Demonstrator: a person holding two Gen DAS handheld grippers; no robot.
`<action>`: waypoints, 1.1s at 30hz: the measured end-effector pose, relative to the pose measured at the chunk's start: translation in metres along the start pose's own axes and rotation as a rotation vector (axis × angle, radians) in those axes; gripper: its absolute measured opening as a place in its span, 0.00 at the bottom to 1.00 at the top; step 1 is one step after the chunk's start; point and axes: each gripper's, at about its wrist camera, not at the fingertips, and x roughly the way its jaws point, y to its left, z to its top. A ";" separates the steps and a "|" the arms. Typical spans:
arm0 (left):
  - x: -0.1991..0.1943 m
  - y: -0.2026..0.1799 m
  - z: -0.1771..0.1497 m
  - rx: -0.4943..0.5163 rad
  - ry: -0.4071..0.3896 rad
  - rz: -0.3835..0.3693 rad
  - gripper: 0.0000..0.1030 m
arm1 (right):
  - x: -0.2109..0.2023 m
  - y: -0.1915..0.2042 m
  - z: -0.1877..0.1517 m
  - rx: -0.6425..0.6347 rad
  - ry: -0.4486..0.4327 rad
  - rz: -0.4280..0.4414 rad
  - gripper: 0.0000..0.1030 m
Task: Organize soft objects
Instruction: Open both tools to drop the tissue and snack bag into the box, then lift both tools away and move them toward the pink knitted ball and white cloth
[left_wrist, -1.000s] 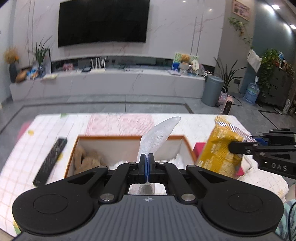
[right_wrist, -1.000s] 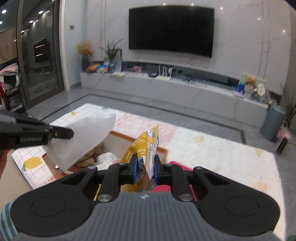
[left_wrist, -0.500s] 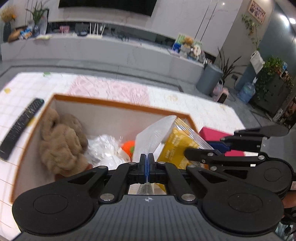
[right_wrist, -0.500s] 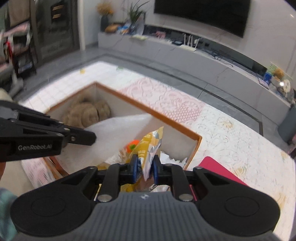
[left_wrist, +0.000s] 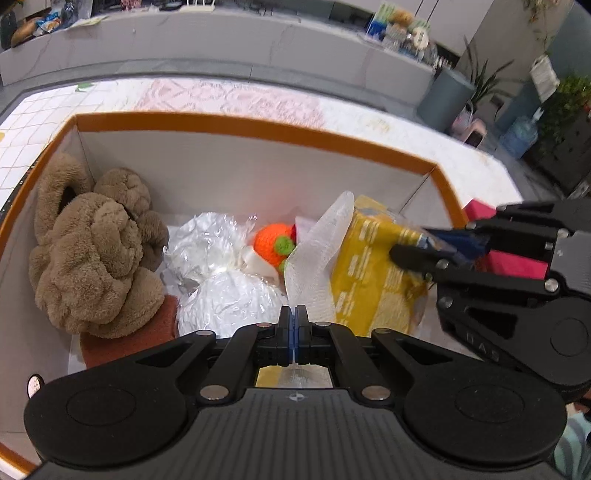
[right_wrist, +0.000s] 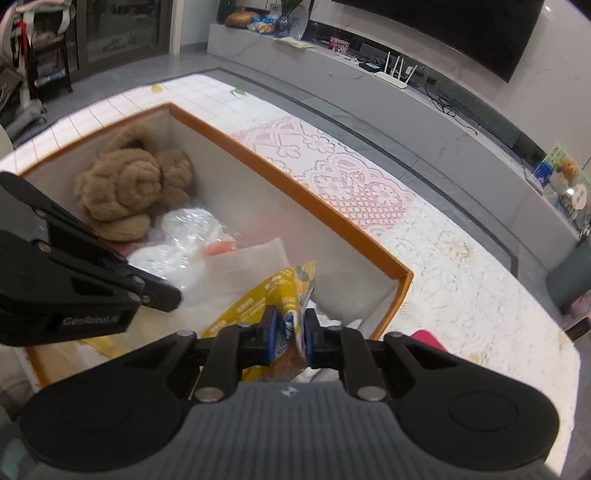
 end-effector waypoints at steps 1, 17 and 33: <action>0.001 -0.001 0.001 0.009 0.012 0.010 0.00 | 0.003 -0.001 0.000 -0.008 0.004 -0.006 0.12; -0.025 -0.017 -0.004 0.115 -0.013 0.065 0.54 | 0.004 -0.003 -0.001 -0.035 -0.015 -0.049 0.32; -0.098 -0.046 -0.023 0.134 -0.260 0.048 0.60 | -0.077 -0.002 -0.016 0.068 -0.137 -0.043 0.53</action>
